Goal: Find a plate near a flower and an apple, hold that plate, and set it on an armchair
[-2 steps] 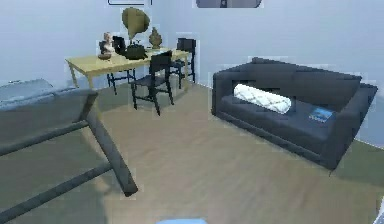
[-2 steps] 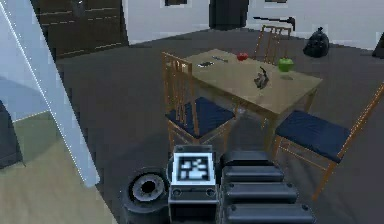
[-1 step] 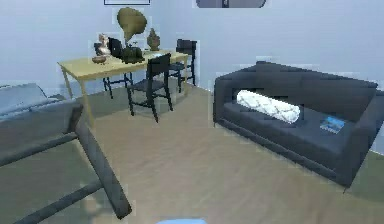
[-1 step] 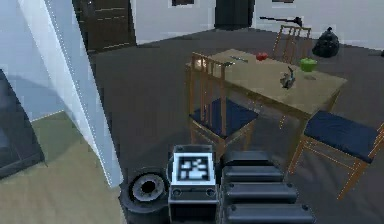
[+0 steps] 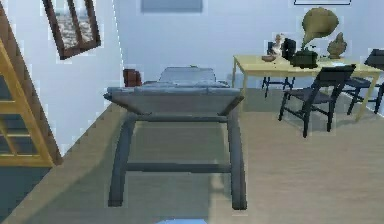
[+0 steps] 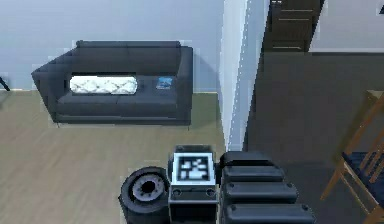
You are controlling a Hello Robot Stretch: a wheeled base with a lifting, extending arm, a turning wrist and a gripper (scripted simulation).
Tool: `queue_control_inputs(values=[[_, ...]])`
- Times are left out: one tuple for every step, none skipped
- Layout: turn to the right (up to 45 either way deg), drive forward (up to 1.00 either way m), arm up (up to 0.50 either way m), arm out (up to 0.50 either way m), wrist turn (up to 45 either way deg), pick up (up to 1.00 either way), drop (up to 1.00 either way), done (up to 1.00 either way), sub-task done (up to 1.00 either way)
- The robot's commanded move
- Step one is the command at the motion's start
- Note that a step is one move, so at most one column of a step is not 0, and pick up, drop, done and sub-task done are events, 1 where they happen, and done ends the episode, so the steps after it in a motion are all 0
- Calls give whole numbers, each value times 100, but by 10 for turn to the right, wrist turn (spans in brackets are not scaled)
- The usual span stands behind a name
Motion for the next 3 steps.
queue_control_inputs(values=[[-450,0,0,0,0,0,0,0,0],[0,100,0,0,0,0,0,0,0],[-150,0,0,0,0,0,0,0,0]])
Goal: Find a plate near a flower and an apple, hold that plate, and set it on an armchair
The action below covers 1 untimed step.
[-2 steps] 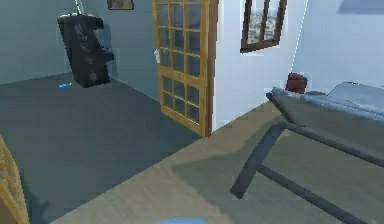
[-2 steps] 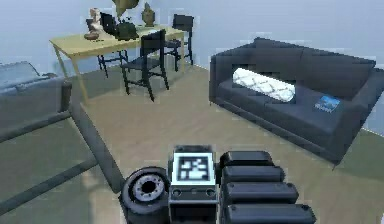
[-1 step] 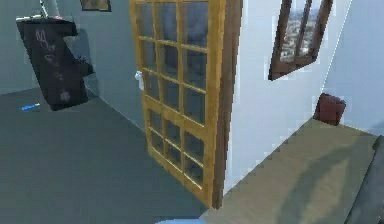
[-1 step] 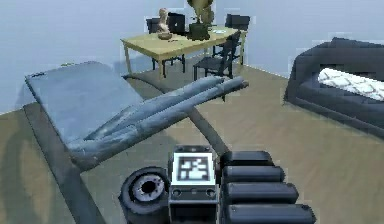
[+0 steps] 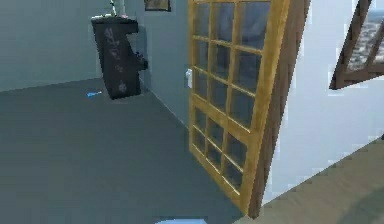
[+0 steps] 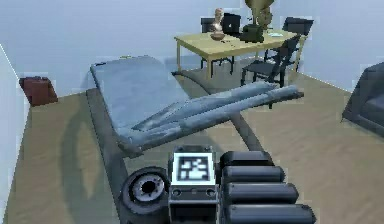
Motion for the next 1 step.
queue_control_inputs(values=[[0,15,0,0,0,0,0,0,0]])
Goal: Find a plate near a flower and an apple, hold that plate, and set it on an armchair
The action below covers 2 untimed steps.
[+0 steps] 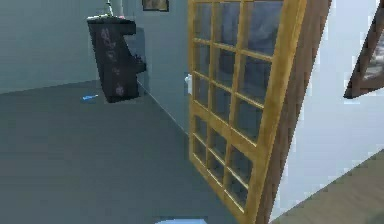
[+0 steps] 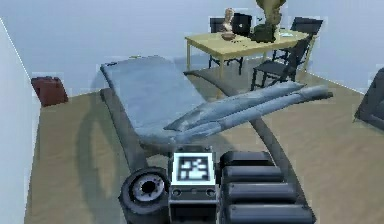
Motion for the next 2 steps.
queue_control_inputs(values=[[-150,0,0,0,0,0,0,0,0],[0,15,0,0,0,0,0,0,0]])
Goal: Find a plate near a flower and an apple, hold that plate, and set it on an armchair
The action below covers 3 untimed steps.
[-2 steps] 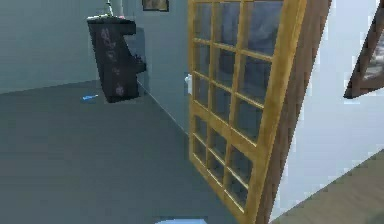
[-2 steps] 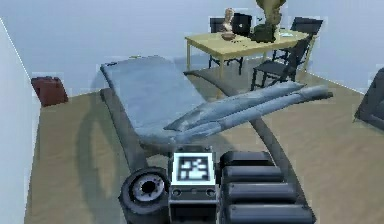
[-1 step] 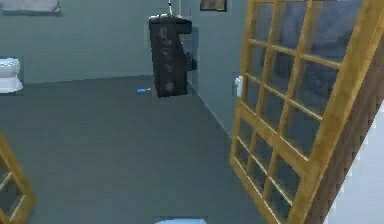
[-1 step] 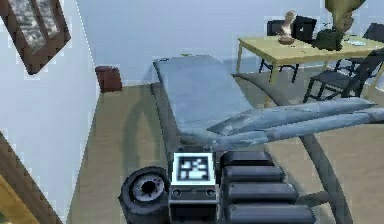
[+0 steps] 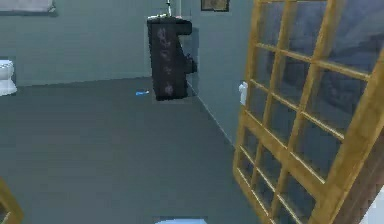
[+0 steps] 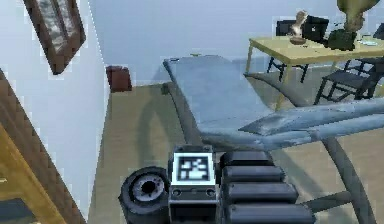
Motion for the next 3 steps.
queue_control_inputs(values=[[450,0,0,0,0,0,0,0,0],[300,0,0,0,0,0,0,0,0],[0,100,0,0,0,0,0,0,0]])
